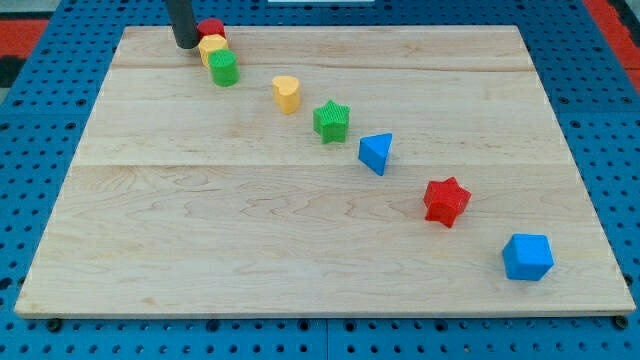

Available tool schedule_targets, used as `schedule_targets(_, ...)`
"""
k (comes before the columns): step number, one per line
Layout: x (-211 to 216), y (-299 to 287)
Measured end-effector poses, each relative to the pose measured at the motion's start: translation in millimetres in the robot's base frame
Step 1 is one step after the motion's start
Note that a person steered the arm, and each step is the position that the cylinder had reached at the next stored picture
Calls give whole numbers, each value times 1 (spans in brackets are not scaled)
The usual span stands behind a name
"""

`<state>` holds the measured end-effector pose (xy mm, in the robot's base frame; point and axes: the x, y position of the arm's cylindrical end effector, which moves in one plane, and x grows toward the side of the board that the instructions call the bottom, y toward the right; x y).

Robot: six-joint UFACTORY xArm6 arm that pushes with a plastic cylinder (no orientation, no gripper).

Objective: Point at the blue cube

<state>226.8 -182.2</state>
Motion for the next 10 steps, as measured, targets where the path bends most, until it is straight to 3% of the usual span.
schedule_targets(1,1,-6)
schedule_targets(2,39,-45)
schedule_targets(3,127,-37)
schedule_targets(4,202,20)
schedule_targets(7,367,274)
schedule_targets(8,389,380)
schedule_targets(9,389,451)
schedule_targets(10,389,343)
